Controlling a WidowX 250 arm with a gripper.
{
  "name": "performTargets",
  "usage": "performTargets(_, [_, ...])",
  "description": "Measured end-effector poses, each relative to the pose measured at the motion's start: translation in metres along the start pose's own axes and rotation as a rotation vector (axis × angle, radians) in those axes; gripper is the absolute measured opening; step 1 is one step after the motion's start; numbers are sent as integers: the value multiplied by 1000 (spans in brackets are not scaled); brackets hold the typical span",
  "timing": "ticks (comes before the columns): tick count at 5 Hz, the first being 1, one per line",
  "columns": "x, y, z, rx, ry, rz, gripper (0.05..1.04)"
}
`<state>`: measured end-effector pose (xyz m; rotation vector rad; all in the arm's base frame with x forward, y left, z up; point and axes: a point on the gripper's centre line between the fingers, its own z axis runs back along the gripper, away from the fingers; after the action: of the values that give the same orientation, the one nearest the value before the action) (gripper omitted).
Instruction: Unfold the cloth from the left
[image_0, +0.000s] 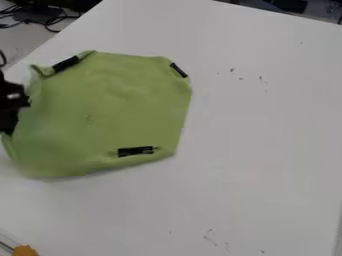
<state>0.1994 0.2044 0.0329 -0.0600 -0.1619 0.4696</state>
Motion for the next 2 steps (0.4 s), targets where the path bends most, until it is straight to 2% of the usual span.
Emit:
performTargets(1, [-14,10,-24,-55,-6,67,63])
performTargets(2, [-22,13,-30,-29,-44,105,84])
